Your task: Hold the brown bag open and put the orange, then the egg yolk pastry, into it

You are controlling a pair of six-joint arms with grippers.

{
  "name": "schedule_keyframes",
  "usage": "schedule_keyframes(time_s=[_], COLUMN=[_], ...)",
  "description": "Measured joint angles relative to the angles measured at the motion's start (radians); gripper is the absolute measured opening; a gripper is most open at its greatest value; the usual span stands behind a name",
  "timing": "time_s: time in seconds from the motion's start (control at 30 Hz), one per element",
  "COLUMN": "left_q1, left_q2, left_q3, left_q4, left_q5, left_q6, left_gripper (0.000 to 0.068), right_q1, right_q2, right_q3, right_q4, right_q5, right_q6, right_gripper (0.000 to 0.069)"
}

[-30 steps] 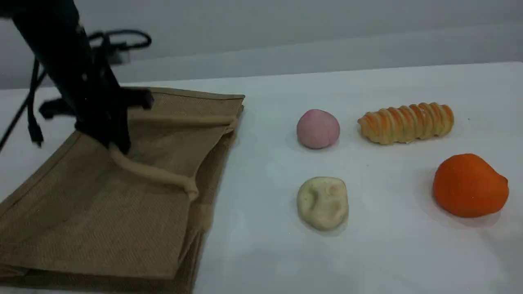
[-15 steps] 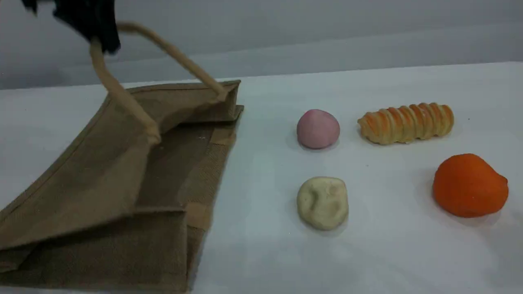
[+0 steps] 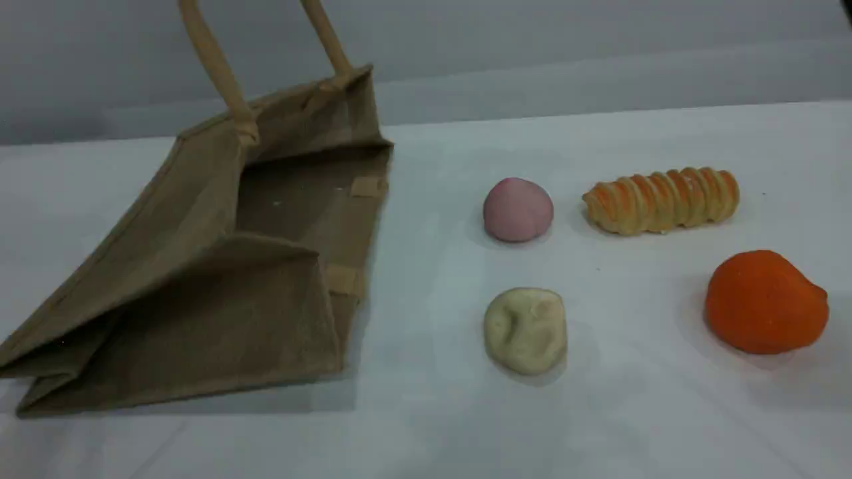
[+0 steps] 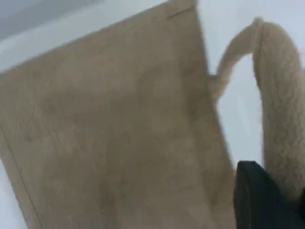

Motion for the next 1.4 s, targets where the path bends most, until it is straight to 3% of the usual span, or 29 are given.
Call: schedule_keyframes(time_s=[0.27,0.67,0.83,1.4], left_q1=[0.0,0.0,-0.008,-0.019], left_q2=[-0.086,-0.156,-0.156,-0.155], left_q3=[-0.01,-0.01,-0.01,-0.01], left_q4=[-0.06,-0.216,-0.257,-0.283], left_q5=[-0.001,-0.002,-0.002,-0.004], left_q6=[0.101,0.307,0.336,0.346], left_gripper=[0.0081,0.0081,0.0081,0.0081], right_q1=[0.0,0.0,0.0,0.001], right_q2=[0.121,0.233,0.29,0.568], right_q3=[0.0,-0.001,-0.001,-0.051], right_q4=[-0.008,-0.019,-0.032,-0.03], right_q5=[-0.02,-0.063,-0.069,-0.119], right_q6=[-0.027,-0.047,-0.052,-0.051], right_gripper=[0.0407,0.0407,0.0407,0.0407])
